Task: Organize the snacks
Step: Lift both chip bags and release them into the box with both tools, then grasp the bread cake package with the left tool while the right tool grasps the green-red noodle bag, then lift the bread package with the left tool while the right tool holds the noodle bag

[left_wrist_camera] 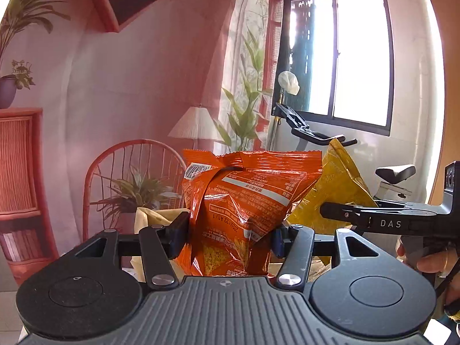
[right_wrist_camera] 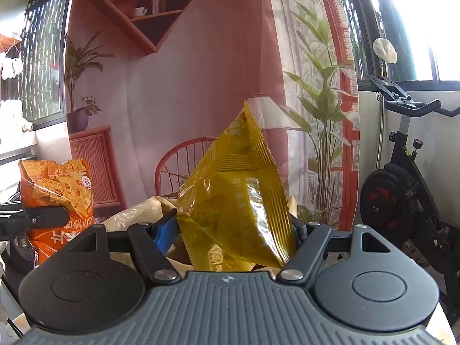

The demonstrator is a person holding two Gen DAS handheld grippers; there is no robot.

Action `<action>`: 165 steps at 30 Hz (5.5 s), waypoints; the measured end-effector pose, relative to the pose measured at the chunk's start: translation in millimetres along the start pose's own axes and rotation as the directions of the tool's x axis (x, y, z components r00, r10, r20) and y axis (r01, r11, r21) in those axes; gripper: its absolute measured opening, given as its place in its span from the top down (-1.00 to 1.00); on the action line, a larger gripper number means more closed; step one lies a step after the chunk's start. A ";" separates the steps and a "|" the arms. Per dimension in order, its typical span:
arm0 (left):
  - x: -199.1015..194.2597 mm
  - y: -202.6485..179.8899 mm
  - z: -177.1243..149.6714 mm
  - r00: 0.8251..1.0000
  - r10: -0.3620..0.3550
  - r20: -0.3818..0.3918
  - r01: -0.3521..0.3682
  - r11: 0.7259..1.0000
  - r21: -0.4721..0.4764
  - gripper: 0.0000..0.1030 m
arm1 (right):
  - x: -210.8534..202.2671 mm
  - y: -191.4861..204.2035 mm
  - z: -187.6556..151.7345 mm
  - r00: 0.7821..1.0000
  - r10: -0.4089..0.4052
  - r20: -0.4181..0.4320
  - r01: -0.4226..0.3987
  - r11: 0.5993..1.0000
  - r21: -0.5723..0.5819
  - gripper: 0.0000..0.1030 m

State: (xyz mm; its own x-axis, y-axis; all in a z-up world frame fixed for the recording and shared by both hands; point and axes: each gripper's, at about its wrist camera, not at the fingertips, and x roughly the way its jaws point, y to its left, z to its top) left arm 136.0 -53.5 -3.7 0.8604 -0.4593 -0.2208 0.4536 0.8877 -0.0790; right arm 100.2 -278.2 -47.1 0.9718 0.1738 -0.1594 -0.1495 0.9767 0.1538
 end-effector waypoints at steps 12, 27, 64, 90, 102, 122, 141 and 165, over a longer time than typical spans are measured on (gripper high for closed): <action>112.8 37.0 25.0 0.983 0.060 -0.174 -0.079 0.991 -0.104 -0.18 | 98.3 -14.3 1.3 0.992 -0.017 -0.128 0.028 0.996 0.083 -0.45; 62.8 43.9 23.1 0.971 0.201 -0.133 -0.208 0.977 -0.038 -0.61 | 74.6 -22.0 -8.8 0.994 0.014 -0.113 0.000 0.992 0.128 -0.81; -42.6 62.5 -137.6 0.875 0.316 -0.366 -0.361 0.931 -0.059 -0.53 | 45.0 -26.6 -162.5 0.904 0.062 -0.422 -0.036 0.997 0.069 -1.00; 7.4 79.4 -202.9 0.860 0.098 -0.501 -0.226 0.953 -0.200 -0.32 | 46.7 -15.5 -183.9 0.868 0.087 -0.489 -0.053 0.995 0.083 -0.67; -8.4 68.2 -179.8 0.862 0.112 -0.495 -0.230 0.956 -0.183 0.24 | 42.8 -18.2 -184.2 0.881 0.085 -0.466 -0.044 0.994 0.097 -0.59; -74.1 46.3 -142.0 0.893 0.238 -0.381 -0.291 0.953 -0.088 0.56 | 5.1 -6.3 -164.6 0.925 0.119 -0.361 -0.100 0.993 0.069 -0.46; -64.9 34.9 -175.9 0.902 0.118 -0.415 -0.180 0.977 -0.112 -0.19 | -8.0 -5.6 -179.2 0.921 0.124 -0.368 -0.102 0.992 0.080 -0.46; -49.0 25.5 -189.7 0.874 0.135 -0.466 -0.177 0.983 -0.048 -0.47 | -13.4 -10.1 -179.6 0.925 0.133 -0.357 -0.106 0.990 0.096 -0.46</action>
State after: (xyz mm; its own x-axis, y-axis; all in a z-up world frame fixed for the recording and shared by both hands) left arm 61.3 -2.3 -179.3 0.7053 -0.2670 -0.6567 0.2822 0.9555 -0.0854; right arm 56.0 -267.9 -221.7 0.8135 0.3359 -0.4748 -0.2332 0.9362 0.2628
